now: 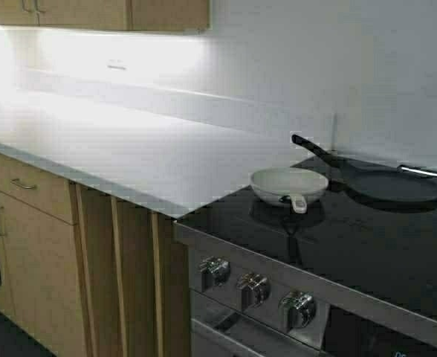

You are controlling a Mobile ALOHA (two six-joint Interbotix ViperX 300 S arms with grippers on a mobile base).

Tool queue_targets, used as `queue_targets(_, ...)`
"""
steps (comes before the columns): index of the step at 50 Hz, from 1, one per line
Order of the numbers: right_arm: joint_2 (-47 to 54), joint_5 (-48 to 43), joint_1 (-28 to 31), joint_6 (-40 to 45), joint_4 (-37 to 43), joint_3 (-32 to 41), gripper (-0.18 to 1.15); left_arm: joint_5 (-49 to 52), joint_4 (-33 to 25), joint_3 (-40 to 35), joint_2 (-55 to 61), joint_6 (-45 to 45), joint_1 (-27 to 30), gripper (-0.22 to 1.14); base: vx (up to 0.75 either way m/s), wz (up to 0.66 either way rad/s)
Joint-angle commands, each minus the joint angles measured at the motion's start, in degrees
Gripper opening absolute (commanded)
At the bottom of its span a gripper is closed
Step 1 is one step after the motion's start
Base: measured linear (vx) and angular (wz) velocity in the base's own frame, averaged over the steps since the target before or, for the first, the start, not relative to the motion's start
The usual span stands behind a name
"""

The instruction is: Wash the pan

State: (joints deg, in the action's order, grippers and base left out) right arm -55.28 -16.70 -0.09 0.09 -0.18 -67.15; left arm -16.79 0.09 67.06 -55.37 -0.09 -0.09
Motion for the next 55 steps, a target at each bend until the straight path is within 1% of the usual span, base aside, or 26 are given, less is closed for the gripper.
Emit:
queue_targets(1, 0.88, -0.26, -0.18, 0.18, 0.09, -0.35, 0.08, -1.14, 0.00, 0.62, -0.44, -0.97, -0.26, 0.02, 0.00, 0.00)
queue_targets(5, 0.79, -0.26, -0.18, 0.35, 0.09, -0.35, 0.08, -2.72, 0.00, 0.79, -1.76, -3.34, -0.26, 0.26, 0.00, 0.00)
queue_targets(14, 0.79, -0.26, -0.18, 0.79, 0.09, -0.35, 0.06, -3.34, 0.09, 0.09, 0.00, -10.46, -0.26, 0.90, 0.00, 0.00)
queue_targets(16, 0.88, -0.26, -0.18, 0.79, 0.00, -0.44, 0.06, -3.34, 0.18, 0.00, 1.32, -12.30, -0.26, 1.01, 0.00, 0.00)
queue_targets(17, 0.88, -0.26, -0.18, 0.79, 0.00, -0.35, 0.06, -3.34, 0.26, -0.09, 2.11, -13.18, -0.44, 1.04, 0.00, 0.00)
queue_targets(19, 0.88, -0.26, -0.18, 0.79, 0.09, -0.35, 0.06, -3.43, 0.44, -0.35, 3.60, -15.21, -0.97, 1.05, 0.00, 0.00)
queue_targets(21, 0.79, -0.26, -0.18, 0.79, 0.09, -0.35, 0.06, -3.69, 0.44, -0.62, 5.10, -17.49, -2.02, 1.03, 0.00, 0.00)
queue_targets(24, 0.88, -0.18, -0.09, 0.79, 0.09, -0.35, 0.06, -4.48, 0.44, -1.23, 7.38, -21.27, -4.39, 1.00, 0.00, 0.00)
queue_targets(27, 0.88, 0.09, -0.18, 0.88, 0.00, -0.35, 0.06, -5.80, 0.53, -1.93, 10.28, -25.40, -6.86, 1.00, 0.00, 0.00)
queue_targets(35, 1.14, 0.70, -0.18, 1.67, 0.00, -0.18, 0.06, -14.06, 2.20, -3.08, 21.88, -34.72, -11.69, 1.00, 0.00, 0.00)
queue_targets(49, 1.14, 0.79, -0.18, 1.67, 0.00, -0.35, 0.06, -29.18, 7.03, -6.24, 45.00, -46.23, -13.10, 1.00, 0.00, 0.00)
queue_targets(55, 1.14, 0.70, -0.18, 1.58, 0.00, -0.26, 0.06, -35.07, 11.51, -9.84, 54.23, -50.89, -14.68, 1.00, 0.00, 0.00)
